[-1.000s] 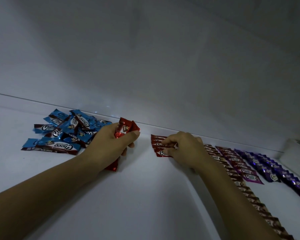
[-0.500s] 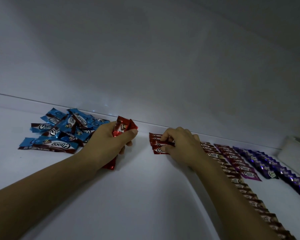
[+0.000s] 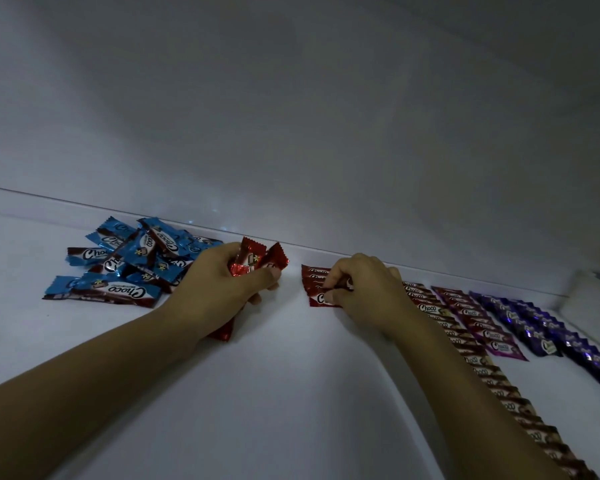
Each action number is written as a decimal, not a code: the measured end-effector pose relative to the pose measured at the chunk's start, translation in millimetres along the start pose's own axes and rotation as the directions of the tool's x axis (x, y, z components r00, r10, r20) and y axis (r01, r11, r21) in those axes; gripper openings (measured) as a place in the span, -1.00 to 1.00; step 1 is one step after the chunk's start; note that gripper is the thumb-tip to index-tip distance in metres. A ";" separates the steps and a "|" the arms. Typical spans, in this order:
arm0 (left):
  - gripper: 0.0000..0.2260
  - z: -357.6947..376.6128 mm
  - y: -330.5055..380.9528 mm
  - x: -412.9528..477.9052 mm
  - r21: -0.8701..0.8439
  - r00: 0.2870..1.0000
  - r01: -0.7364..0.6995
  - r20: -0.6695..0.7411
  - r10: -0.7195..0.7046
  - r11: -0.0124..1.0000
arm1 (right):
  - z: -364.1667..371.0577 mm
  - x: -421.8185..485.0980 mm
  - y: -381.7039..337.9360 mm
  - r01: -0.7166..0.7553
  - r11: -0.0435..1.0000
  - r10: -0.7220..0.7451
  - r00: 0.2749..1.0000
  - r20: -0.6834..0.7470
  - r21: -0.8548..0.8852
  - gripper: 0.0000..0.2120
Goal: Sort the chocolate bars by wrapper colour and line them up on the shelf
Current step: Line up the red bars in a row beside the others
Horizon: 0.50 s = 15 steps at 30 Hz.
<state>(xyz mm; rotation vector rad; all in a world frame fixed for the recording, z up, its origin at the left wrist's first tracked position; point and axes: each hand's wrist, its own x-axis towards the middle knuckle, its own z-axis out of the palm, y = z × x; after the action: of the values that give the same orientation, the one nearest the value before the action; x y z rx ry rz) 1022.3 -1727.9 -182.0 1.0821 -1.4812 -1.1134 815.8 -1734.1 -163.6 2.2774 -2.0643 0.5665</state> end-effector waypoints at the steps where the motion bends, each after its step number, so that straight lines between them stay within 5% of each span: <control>1: -0.95 -0.2 0.8 -1.0 -0.002 1.000 -0.004 0.009 0.004 1.000 | 0.4 -0.4 -1.0 -0.003 1.000 0.003 1.000 -0.007 0.001 -0.88; 5: -0.89 0.2 2.4 -2.8 -0.025 0.999 0.011 0.048 -0.009 1.000 | 2.2 -2.6 -5.1 0.016 0.997 -0.017 1.000 -0.021 -0.070 -0.90; 7: -0.83 1.2 2.3 -3.7 -0.086 0.998 0.036 0.045 -0.032 0.996 | -3.7 -4.6 -15.5 0.004 0.951 0.001 1.000 -0.016 0.308 -0.84; 9: -0.80 1.2 2.7 -3.7 -0.159 0.998 0.055 0.028 -0.052 0.986 | -13.9 -8.3 -31.0 -0.050 0.691 -0.013 0.997 0.081 0.721 -0.71; 12: -0.80 0.7 3.5 -3.1 -0.208 0.998 0.059 -0.003 -0.060 0.976 | -15.5 -10.5 -43.6 -0.035 0.592 -0.088 0.990 0.109 0.805 -0.76; 15: -0.79 0.8 5.0 -2.5 -0.208 0.999 0.048 -0.006 -0.050 0.977 | -12.2 -9.1 -48.2 -0.050 0.580 0.002 0.998 0.060 0.813 -0.95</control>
<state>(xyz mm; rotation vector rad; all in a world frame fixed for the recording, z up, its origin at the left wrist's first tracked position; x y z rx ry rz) 1021.4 -1724.3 -177.6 0.9809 -1.3028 -1.2645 858.7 -1716.1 -143.7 2.6517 -2.1115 1.8247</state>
